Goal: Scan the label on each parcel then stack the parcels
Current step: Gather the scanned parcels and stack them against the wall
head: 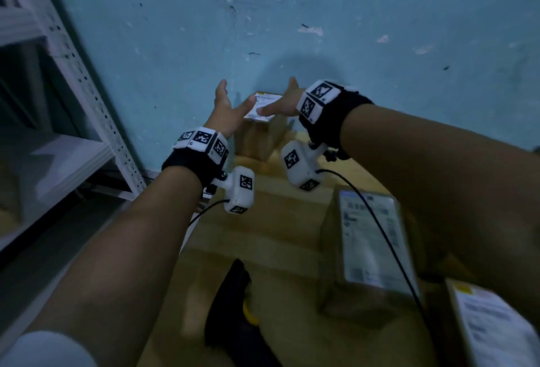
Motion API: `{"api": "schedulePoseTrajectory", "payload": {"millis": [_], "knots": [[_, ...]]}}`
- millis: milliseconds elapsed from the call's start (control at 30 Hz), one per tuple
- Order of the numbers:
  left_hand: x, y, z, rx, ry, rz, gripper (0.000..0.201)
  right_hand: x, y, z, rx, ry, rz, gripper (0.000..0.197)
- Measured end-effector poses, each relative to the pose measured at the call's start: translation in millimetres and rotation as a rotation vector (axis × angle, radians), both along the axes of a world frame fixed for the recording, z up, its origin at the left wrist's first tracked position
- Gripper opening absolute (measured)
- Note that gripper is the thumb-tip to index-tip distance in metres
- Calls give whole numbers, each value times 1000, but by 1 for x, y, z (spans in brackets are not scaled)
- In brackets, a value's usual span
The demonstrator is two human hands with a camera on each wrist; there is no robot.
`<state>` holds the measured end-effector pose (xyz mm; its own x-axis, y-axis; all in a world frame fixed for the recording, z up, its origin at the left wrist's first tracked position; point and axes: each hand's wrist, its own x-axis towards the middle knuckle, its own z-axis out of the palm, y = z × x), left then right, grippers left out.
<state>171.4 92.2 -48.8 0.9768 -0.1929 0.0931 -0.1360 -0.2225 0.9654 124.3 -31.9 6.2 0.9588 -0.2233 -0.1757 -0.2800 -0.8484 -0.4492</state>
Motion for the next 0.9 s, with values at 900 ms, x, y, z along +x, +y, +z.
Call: {"api": "schedulePoseTrajectory", "payload": {"millis": [900], "knots": [[-218, -44, -2, 137, 384, -506, 36, -215, -38, -71, 693, -151, -337, 94]]}}
